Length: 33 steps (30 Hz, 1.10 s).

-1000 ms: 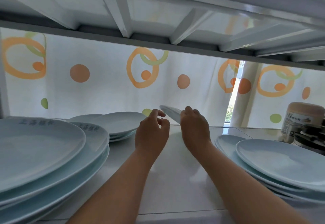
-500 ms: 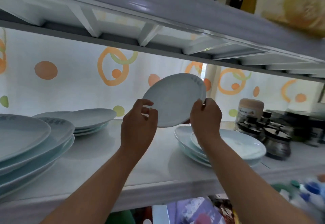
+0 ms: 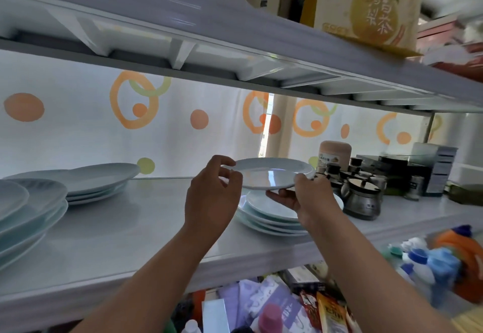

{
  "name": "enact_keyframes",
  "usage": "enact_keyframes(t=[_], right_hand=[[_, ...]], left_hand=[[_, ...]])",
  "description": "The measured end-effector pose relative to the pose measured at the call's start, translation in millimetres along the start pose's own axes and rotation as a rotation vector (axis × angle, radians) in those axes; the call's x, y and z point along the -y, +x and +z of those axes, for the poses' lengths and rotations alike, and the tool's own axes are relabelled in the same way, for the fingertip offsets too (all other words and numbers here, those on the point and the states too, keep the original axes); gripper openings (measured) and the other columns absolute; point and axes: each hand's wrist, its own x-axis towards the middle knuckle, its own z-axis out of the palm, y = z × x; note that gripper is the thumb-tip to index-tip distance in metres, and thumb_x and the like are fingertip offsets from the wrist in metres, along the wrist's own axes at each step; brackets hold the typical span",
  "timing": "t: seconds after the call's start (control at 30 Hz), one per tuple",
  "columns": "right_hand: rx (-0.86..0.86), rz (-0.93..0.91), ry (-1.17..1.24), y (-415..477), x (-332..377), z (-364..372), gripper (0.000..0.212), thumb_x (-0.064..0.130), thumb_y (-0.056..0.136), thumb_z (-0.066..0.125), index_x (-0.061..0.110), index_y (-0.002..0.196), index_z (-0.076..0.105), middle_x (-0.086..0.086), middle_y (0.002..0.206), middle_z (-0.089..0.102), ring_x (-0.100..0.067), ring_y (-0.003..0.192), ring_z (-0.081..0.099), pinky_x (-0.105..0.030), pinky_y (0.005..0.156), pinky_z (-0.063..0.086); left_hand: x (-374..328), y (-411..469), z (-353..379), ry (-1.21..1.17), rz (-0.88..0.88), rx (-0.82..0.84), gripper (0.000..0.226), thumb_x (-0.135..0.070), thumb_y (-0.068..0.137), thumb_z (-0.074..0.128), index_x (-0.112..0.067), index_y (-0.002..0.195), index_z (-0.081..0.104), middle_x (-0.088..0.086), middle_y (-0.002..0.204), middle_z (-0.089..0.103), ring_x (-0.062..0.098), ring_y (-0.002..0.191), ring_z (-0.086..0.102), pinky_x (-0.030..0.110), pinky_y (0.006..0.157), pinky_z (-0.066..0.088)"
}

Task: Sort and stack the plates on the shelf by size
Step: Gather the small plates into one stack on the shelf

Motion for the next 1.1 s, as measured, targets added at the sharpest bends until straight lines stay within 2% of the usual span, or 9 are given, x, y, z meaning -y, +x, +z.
enact_keyframes(t=[0.17,0.27,0.33,0.4,0.87,0.97,1.03,1.1], right_hand=[[0.030,0.057,-0.030,-2,-5,-11,0.021,-0.004,0.095,0.033,-0.002,0.114,0.043,-0.015,0.080,0.047,-0.021,0.057,0.048,-0.038,0.046,0.059],[0.028,0.070,-0.056,-2,-9,-16,0.025,-0.003,0.096,0.033,-0.002,0.121,0.041,-0.015,0.081,0.047,-0.020,0.057,0.048,-0.042,0.054,0.060],[0.024,0.080,-0.075,-1,-11,-17,0.031,-0.002,0.097,0.033,-0.004,0.127,0.039,-0.014,0.081,0.048,-0.019,0.057,0.049,-0.042,0.065,0.056],[0.026,0.090,-0.080,0,-11,-17,0.032,-0.001,0.098,0.034,-0.006,0.129,0.038,-0.014,0.080,0.048,-0.018,0.057,0.049,-0.042,0.070,0.053],[0.006,0.117,-0.112,8,-11,-20,0.035,0.000,0.097,0.039,-0.001,0.132,0.037,-0.014,0.081,0.051,-0.019,0.058,0.054,-0.042,0.070,0.057],[-0.005,0.055,-0.177,10,-13,-20,0.049,-0.003,0.094,0.041,0.012,0.139,0.030,-0.011,0.085,0.052,-0.017,0.057,0.055,-0.037,0.062,0.060],[0.007,0.043,-0.214,9,-14,-20,0.055,-0.002,0.092,0.044,0.018,0.141,0.030,-0.008,0.086,0.050,-0.017,0.061,0.054,-0.037,0.066,0.060],[0.018,0.062,-0.233,8,-14,-19,0.050,-0.001,0.091,0.048,0.014,0.137,0.036,-0.008,0.087,0.050,-0.018,0.065,0.055,-0.038,0.072,0.059]], left_hand=[[1,-4,7,0.018,-0.019,0.018,0.018,-0.025,0.087,0.052,-0.027,0.103,0.058,-0.009,0.085,0.062,0.011,0.077,0.060,0.024,0.067,0.039],[4,-7,12,0.041,-0.030,0.037,0.018,-0.025,0.087,0.052,-0.026,0.103,0.058,-0.010,0.085,0.061,0.014,0.080,0.060,0.024,0.070,0.039],[6,-7,15,0.051,-0.034,0.039,0.018,-0.025,0.087,0.052,-0.025,0.104,0.058,-0.010,0.085,0.060,0.015,0.080,0.060,0.024,0.071,0.038],[6,-7,17,0.055,-0.035,0.040,0.018,-0.026,0.087,0.051,-0.025,0.104,0.058,-0.009,0.087,0.061,0.014,0.080,0.060,0.023,0.071,0.038],[11,-2,29,0.106,0.009,0.048,0.021,-0.027,0.088,0.052,-0.023,0.108,0.057,-0.008,0.096,0.061,0.014,0.079,0.060,0.023,0.072,0.039],[14,-4,31,0.118,0.019,0.059,0.021,-0.028,0.088,0.051,-0.024,0.109,0.056,-0.009,0.096,0.060,0.012,0.078,0.060,0.023,0.072,0.039],[16,-4,31,0.125,0.018,0.061,0.021,-0.028,0.088,0.051,-0.024,0.108,0.056,-0.008,0.097,0.060,0.011,0.078,0.059,0.023,0.072,0.040],[18,-4,32,0.134,0.017,0.061,0.020,-0.027,0.088,0.051,-0.024,0.108,0.056,-0.008,0.097,0.061,0.011,0.078,0.059,0.023,0.072,0.040]])
